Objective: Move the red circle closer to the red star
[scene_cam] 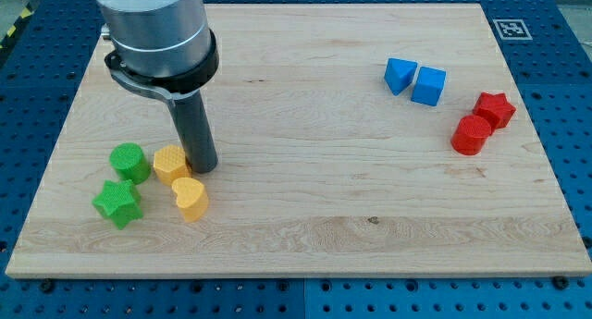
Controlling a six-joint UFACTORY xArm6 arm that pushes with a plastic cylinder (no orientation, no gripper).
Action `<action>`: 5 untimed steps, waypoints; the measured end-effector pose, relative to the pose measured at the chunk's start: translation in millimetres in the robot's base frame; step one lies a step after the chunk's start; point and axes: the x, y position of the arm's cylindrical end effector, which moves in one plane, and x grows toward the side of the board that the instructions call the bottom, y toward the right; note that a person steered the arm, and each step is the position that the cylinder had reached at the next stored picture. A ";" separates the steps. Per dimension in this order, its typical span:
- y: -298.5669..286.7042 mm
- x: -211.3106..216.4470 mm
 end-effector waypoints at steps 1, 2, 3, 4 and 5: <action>0.0 0.0; 0.0 -0.6; 0.0 -0.6; 5.3 -11.6; 34.0 -27.2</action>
